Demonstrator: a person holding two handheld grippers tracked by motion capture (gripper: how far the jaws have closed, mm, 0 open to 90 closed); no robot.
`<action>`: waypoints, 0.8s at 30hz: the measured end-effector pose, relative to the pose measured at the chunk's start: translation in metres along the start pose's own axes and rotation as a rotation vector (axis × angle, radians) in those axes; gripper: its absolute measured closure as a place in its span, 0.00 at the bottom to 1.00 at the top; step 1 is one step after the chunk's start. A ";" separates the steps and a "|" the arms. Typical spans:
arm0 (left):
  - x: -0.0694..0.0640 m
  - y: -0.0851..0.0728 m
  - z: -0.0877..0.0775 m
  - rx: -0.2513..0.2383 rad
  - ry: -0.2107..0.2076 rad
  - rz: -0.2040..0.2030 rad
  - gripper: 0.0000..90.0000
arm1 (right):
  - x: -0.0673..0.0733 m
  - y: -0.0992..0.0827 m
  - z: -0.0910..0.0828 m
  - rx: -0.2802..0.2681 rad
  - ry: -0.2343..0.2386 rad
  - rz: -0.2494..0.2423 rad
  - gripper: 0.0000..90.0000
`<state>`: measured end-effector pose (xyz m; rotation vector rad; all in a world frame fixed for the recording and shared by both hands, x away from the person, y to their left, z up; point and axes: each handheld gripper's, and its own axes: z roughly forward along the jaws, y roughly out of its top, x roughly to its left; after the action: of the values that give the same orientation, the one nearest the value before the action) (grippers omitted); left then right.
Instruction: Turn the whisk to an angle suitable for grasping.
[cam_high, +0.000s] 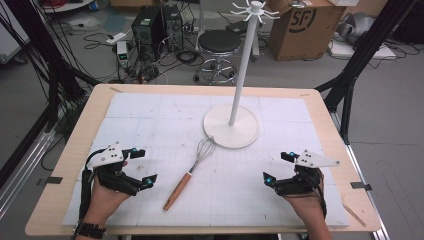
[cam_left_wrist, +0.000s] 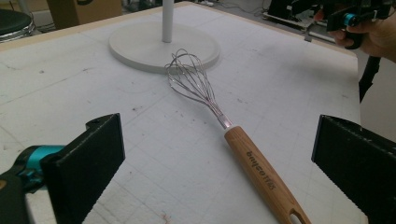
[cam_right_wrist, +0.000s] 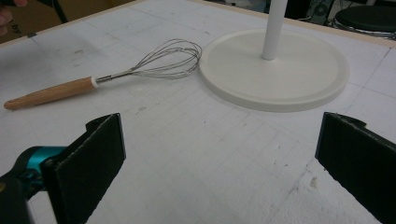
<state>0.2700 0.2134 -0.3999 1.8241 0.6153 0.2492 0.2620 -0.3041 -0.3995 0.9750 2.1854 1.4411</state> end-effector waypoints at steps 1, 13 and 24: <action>0.000 0.000 0.001 0.004 0.003 0.000 0.03 | -0.002 -0.001 0.001 0.002 -0.002 0.002 0.01; -0.001 -0.003 0.011 0.035 -0.022 -0.006 0.03 | -0.005 -0.006 -0.002 0.018 -0.032 -0.005 0.01; -0.008 -0.004 0.039 0.117 -0.038 -0.002 0.03 | -0.003 -0.008 -0.006 0.041 -0.056 0.001 0.01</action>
<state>0.2802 0.1785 -0.4160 1.9359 0.6164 0.1803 0.2572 -0.3118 -0.4046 1.0185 2.1824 1.3574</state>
